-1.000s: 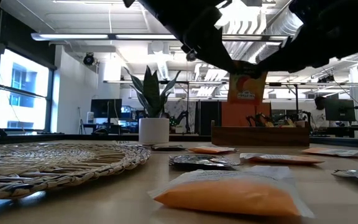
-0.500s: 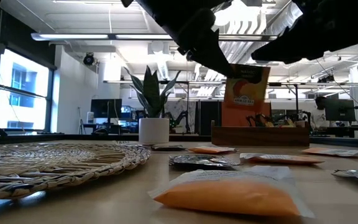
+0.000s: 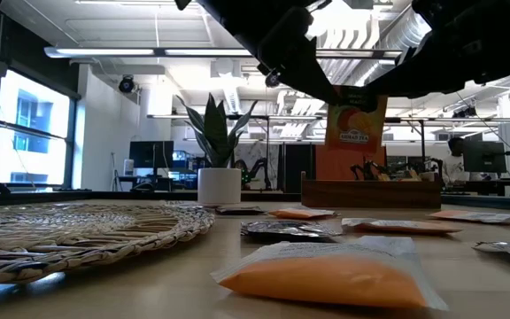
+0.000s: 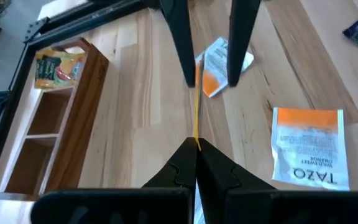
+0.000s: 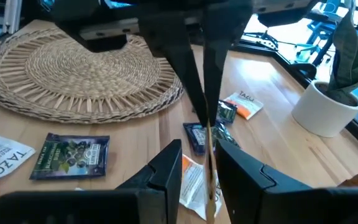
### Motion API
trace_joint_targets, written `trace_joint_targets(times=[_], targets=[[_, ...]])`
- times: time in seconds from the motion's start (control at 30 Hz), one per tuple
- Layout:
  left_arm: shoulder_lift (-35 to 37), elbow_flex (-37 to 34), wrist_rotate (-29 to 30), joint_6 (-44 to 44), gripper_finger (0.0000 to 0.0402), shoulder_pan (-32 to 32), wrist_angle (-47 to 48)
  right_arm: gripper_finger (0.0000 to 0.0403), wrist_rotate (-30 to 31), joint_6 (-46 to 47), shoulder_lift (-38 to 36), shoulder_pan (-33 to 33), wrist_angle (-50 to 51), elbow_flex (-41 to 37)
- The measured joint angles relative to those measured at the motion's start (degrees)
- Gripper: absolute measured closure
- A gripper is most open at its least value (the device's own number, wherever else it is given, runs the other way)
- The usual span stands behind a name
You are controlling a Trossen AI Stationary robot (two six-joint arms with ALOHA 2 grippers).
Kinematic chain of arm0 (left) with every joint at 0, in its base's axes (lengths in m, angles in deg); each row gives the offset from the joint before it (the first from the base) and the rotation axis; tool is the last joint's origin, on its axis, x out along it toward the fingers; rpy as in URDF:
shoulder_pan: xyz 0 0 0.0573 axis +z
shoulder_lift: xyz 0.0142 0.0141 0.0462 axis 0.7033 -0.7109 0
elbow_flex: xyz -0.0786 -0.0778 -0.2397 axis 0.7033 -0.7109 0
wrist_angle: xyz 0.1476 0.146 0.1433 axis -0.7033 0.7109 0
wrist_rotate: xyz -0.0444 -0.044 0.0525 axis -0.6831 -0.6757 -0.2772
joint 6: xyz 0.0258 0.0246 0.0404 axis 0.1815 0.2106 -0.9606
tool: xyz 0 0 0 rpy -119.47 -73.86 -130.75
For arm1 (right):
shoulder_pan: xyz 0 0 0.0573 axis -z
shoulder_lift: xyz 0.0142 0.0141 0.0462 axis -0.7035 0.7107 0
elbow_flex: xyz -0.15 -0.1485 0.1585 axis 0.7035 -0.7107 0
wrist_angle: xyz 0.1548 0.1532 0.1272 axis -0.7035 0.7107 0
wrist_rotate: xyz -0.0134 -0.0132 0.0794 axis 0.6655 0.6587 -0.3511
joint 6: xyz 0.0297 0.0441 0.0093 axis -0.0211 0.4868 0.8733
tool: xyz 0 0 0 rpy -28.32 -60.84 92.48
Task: Pick & Place Tea
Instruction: Put the orange tea bag into the right section of the wooden organizer
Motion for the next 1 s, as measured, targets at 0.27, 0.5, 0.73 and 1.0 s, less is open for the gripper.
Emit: trace_joint_targets(times=[0.27,0.5,0.73,1.0], targets=[[0.0,0.0,0.84,-0.11,0.0401,0.0,-0.56,0.0341,1.17,0.22,0.0,0.0,0.94,0.02],[0.0,0.0,4.46,-1.74,0.0401,-0.02,-0.59,0.0393,1.73,1.29,0.0,0.04,1.74,0.0],[-0.02,0.0,4.72,-1.57,0.0389,0.0,-0.49,0.0398,8.85,1.96,-0.01,0.04,2.74,0.01],[-0.02,0.0,8.57,-1.83,0.0289,-0.04,5.49,0.04,12.76,1.78,-6.45,0.04,8.17,0.16]])
